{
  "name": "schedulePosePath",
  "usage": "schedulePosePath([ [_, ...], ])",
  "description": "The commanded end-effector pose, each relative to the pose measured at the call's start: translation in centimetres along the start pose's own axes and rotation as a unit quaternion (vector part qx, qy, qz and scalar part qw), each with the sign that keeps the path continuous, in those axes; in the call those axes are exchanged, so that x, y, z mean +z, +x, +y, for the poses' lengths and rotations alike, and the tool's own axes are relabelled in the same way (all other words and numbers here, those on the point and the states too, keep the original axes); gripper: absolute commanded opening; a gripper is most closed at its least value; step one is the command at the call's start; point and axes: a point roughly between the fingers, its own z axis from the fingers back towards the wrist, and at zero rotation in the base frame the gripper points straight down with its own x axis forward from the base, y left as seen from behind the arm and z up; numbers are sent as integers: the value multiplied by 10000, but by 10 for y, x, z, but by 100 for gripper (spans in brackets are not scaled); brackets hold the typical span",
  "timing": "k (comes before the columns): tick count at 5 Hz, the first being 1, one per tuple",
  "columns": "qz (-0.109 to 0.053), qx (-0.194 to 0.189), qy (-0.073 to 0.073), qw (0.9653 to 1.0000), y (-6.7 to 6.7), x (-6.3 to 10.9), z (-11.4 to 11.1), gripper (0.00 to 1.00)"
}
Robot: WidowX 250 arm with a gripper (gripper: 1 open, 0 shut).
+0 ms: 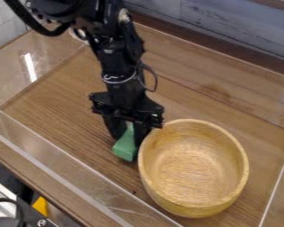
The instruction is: Put the green block in the brown bowl
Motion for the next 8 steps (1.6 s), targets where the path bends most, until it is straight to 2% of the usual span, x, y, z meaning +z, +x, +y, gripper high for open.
schedulePosePath([
  [1, -215, -168, -30, 9996, 10, 19, -10, 0],
  [3, -215, -71, -88, 9997, 6, 27, -8, 0],
  [4, -214, -60, -107, 9997, 9, 37, 3, 100],
  [5, -197, -54, -81, 9998, 12, 31, 17, 100],
  [7, -160, 19, -69, 9998, 13, 17, 21, 100],
  [8, -128, -40, -69, 9999, 19, 8, 18, 100],
])
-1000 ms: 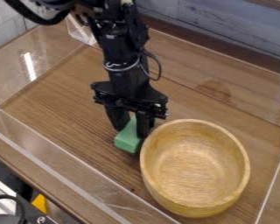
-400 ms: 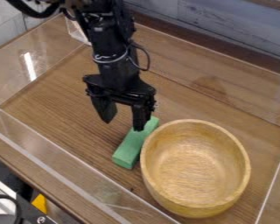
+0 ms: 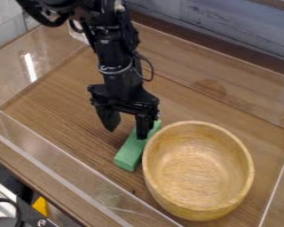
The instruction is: Put the green block in the brown bowl
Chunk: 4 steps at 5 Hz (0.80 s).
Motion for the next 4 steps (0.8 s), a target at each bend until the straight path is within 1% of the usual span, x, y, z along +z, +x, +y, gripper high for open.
schedulePosePath([
  [1, -171, -102, 17, 9998, 16, 1, -4, 100],
  [2, -157, 17, 34, 9999, 18, -7, -7, 100],
  [3, -150, 129, 51, 9998, 19, -12, -9, 0],
  [4, -137, 113, 40, 9998, 19, -6, -10, 0],
])
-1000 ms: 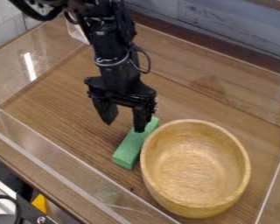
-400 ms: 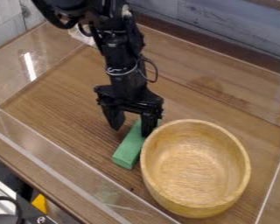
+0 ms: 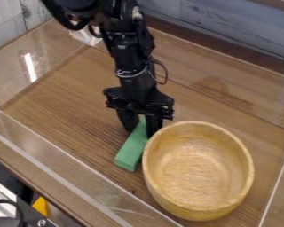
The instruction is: Put the green block in the brown bowl
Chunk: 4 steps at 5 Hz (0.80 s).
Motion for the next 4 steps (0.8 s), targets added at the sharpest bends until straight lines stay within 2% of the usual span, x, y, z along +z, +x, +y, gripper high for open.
schedulePosePath([
  [1, -167, -35, 3, 9999, 7, 16, -2, 0],
  [2, -166, 45, -20, 9998, 5, 27, -8, 0],
  [4, -8, -546, -67, 9985, 2, 24, -16, 0],
])
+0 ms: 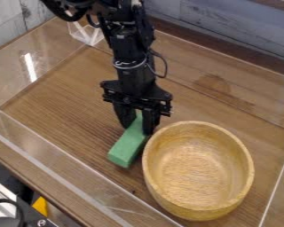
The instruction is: Put the green block in the brown bowl
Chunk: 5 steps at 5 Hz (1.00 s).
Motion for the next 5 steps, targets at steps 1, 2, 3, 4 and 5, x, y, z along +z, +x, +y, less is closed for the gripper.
schedulePosePath([
  [1, -195, -230, -3, 9995, -1, 15, -2, 0],
  [2, -153, -343, -17, 9993, -12, 18, 1, 0],
  [3, -157, -204, -22, 9997, -11, 24, 5, 0],
  [4, -166, -63, -26, 9998, -10, 30, 10, 0],
  [5, -141, -135, -45, 9998, -9, 30, 7, 0],
])
